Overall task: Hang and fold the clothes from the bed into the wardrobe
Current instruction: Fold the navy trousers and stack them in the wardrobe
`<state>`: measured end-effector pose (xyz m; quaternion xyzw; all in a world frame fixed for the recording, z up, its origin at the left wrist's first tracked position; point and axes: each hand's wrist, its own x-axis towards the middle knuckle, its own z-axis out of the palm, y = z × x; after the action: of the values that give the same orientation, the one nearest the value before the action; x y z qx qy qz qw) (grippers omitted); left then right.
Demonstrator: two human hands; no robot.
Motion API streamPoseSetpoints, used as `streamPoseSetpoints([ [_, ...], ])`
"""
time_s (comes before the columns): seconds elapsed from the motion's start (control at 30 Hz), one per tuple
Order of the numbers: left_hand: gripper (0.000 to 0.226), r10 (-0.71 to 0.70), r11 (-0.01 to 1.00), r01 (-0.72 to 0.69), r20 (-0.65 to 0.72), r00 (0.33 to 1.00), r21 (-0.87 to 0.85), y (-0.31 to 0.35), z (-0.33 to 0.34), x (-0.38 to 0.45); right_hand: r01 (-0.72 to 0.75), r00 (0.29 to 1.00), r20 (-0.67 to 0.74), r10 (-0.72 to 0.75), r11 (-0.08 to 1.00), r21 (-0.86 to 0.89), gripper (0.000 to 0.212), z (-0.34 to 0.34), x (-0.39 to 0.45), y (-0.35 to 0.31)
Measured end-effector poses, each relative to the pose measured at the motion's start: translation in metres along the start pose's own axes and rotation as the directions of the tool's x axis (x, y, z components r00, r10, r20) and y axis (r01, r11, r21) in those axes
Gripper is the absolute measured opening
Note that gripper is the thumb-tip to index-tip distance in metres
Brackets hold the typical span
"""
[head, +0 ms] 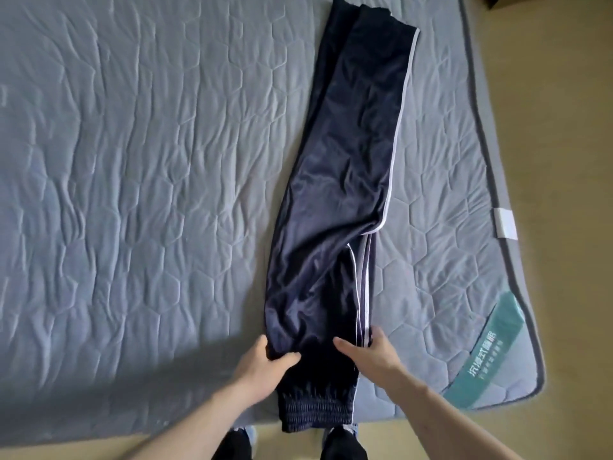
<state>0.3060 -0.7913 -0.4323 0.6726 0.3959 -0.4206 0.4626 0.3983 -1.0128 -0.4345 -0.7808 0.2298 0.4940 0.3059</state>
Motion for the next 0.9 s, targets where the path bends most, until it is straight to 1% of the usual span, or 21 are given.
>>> streamPoseSetpoints([
  [0.07,0.058,-0.04,0.998,0.042,0.058,0.998,-0.049,-0.007,0.012,-0.01,-0.021,0.999,0.034,0.02,1.0,0.015,0.074,0.02,-0.005,0.031],
  [0.1,0.056,-0.058,0.997,0.061,0.079,0.995,-0.037,-0.011,0.017,-0.012,-0.024,0.998,0.064,0.022,1.0,0.02,0.068,0.028,-0.009,0.04],
  [0.17,0.06,-0.098,0.995,0.097,0.119,0.988,0.021,-0.017,0.023,-0.018,-0.03,0.996,0.086,0.026,0.999,0.04,0.043,0.039,-0.023,0.051],
  [0.2,0.052,-0.107,0.994,0.103,0.128,0.986,0.039,-0.021,0.024,-0.02,-0.031,0.997,0.074,0.027,0.998,0.053,0.031,0.041,-0.03,0.053],
  [0.23,0.039,-0.114,0.993,0.108,0.139,0.984,0.049,-0.024,0.025,-0.026,-0.037,0.997,0.069,0.033,0.997,0.064,0.024,0.043,-0.036,0.058],
  [0.27,0.025,-0.118,0.993,0.113,0.138,0.983,0.042,-0.027,0.025,-0.032,-0.042,0.997,0.07,0.037,0.997,0.072,0.022,0.045,-0.042,0.062],
  [0.3,0.017,-0.116,0.993,0.112,0.131,0.985,0.035,-0.03,0.025,-0.036,-0.051,0.996,0.08,0.046,0.997,0.063,0.021,0.045,-0.047,0.062],
  [0.33,0.014,-0.12,0.992,0.116,0.124,0.985,0.038,-0.033,0.024,-0.041,-0.063,0.994,0.093,0.058,0.996,0.057,0.021,0.045,-0.052,0.064],
  [0.37,0.015,-0.129,0.991,0.122,0.128,0.983,0.058,-0.035,0.023,-0.049,-0.084,0.991,0.111,0.077,0.995,0.051,0.023,0.045,-0.058,0.065],
  [0.4,0.023,-0.139,0.989,0.13,0.135,0.981,0.076,-0.038,0.021,-0.056,-0.116,0.985,0.134,0.108,0.992,0.053,0.024,0.044,-0.065,0.067],
  [0.47,0.051,-0.188,0.974,0.166,0.142,0.972,0.157,-0.051,0.022,-0.068,-0.189,0.965,0.194,0.175,0.98,0.055,0.025,0.046,-0.084,0.071],
  [0.5,0.059,-0.228,0.962,0.199,0.149,0.962,0.186,-0.058,0.023,-0.077,-0.233,0.949,0.23,0.217,0.971,0.045,0.025,0.047,-0.097,0.074],
  [0.53,0.059,-0.26,0.956,0.228,0.171,0.95,0.186,-0.063,0.025,-0.084,-0.268,0.932,0.261,0.25,0.963,0.034,0.028,0.05,-0.106,0.077],
  [0.6,0.04,-0.314,0.947,0.283,0.249,0.916,0.153,-0.064,0.023,-0.112,-0.333,0.896,0.306,0.321,0.943,-0.011,0.033,0.053,-0.133,0.082],
  [0.63,0.033,-0.34,0.939,0.309,0.283,0.897,0.148,-0.066,0.022,-0.124,-0.36,0.878,0.324,0.352,0.932,-0.038,0.033,0.054,-0.147,0.083],
  [0.7,0.034,-0.36,0.933,0.338,0.32,0.876,0.125,-0.066,0.017,-0.145,-0.411,0.847,0.347,0.403,0.91,-0.053,0.031,0.052,-0.17,0.083],
  [0.77,0.038,-0.314,0.949,0.296,0.289,0.904,0.106,-0.056,0.008,-0.16,-0.438,0.847,0.338,0.409,0.899,0.01,0.035,0.045,-0.187,0.074],
  [0.83,0.048,-0.209,0.977,0.197,0.178,0.962,0.08,-0.037,-0.004,-0.168,-0.411,0.889,0.279,0.363,0.901,0.137,0.04,0.033,-0.196,0.056],
  [0.9,0.053,-0.109,0.994,0.107,0.058,0.992,0.036,-0.004,-0.022,-0.177,-0.339,0.935,0.194,0.296,0.906,0.255,0.044,0.015,-0.2,0.026],
])
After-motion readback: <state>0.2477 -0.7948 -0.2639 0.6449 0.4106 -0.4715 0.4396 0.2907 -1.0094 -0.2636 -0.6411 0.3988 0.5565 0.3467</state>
